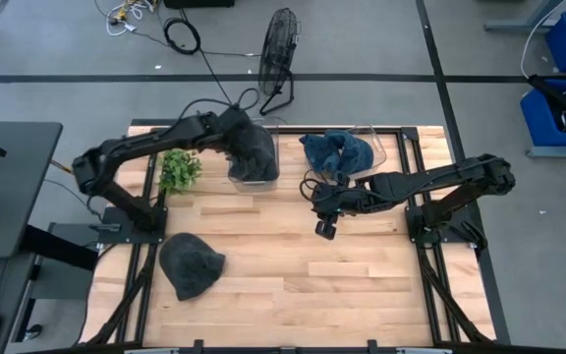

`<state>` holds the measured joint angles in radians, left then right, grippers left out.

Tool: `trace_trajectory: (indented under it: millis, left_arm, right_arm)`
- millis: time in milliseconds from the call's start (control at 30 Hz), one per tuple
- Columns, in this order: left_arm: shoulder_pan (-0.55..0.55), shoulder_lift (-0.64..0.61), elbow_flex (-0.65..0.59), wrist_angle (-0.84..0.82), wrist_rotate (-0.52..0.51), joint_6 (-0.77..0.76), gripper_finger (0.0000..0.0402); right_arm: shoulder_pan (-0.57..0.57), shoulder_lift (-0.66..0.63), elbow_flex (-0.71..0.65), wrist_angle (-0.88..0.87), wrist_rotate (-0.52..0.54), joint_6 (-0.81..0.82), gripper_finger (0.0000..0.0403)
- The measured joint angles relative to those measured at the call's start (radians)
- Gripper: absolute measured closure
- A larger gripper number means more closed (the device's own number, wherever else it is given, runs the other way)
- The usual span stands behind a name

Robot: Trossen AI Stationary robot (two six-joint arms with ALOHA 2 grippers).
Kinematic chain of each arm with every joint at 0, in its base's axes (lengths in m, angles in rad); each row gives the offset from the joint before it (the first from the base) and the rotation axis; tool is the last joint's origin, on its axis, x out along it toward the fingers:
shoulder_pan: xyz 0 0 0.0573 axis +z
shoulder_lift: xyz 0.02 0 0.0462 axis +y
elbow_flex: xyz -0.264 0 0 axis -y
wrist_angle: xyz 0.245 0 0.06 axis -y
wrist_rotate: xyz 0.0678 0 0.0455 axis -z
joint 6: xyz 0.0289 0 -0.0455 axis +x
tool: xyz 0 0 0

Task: Pick & Place hat
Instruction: Put the black cap into the left transparent bin

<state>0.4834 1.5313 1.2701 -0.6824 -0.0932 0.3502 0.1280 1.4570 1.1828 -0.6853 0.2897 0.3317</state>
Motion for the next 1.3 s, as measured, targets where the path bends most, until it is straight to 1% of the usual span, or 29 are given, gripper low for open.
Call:
trace_trajectory:
  millis: [133, 233, 300, 400, 500, 633, 733, 867, 1067, 1133, 1200, 1300]
  left_arm:
    - [-0.048, -0.114, 0.000, -0.026, 0.012, -0.041, 0.0208]
    - [-0.090, -0.206, 0.000, -0.078, 0.014, -0.100, 0.0211]
    - [-0.127, -0.261, 0.000, -0.132, 0.016, -0.181, 0.0215]
    - [-0.191, -0.324, 0.001, -0.215, 0.079, -0.324, 0.0222]
    - [-0.274, -0.352, 0.001, -0.284, 0.138, -0.456, 0.0228]
    - [-0.400, -0.353, 0.001, -0.353, 0.142, -0.617, 0.0237]
    - [-0.501, -0.329, 0.000, -0.397, 0.137, -0.732, 0.0245]
    - [-0.644, -0.307, 0.001, -0.454, 0.086, -0.814, 0.0256]
    - [-0.845, -0.273, -0.003, -0.573, -0.054, -1.036, 0.0258]
    - [-0.902, -0.259, -0.001, -0.580, -0.113, -1.127, 0.0256]
    - [-0.963, -0.239, -0.002, -0.595, -0.140, -1.207, 0.0256]
    - [-1.039, -0.200, -0.002, -0.597, -0.176, -1.267, 0.0255]
  right_arm:
    - [0.000, 0.000, 0.000, 0.005, 0.002, 0.000, 0.0280]
    - [0.000, 0.000, 0.000, 0.006, 0.002, 0.000, 0.0280]
    - [0.000, 0.000, 0.000, 0.007, 0.002, 0.000, 0.0280]
    - [0.000, 0.000, 0.000, 0.015, 0.002, 0.000, 0.0280]
    - [0.000, 0.000, 0.000, 0.025, 0.002, 0.000, 0.0280]
    - [0.000, 0.000, 0.000, 0.045, 0.001, 0.000, 0.0280]
    - [0.000, 0.000, 0.000, 0.048, 0.001, 0.000, 0.0280]
    - [0.000, 0.001, 0.000, 0.041, 0.001, 0.000, 0.0280]
    - [0.000, 0.001, 0.000, 0.035, 0.000, 0.000, 0.0280]
    - [0.000, 0.001, 0.000, 0.030, 0.000, 0.000, 0.0280]
    - [0.000, 0.001, 0.000, 0.035, 0.000, 0.000, 0.0280]
    - [0.000, 0.001, 0.000, 0.033, -0.001, 0.000, 0.0280]
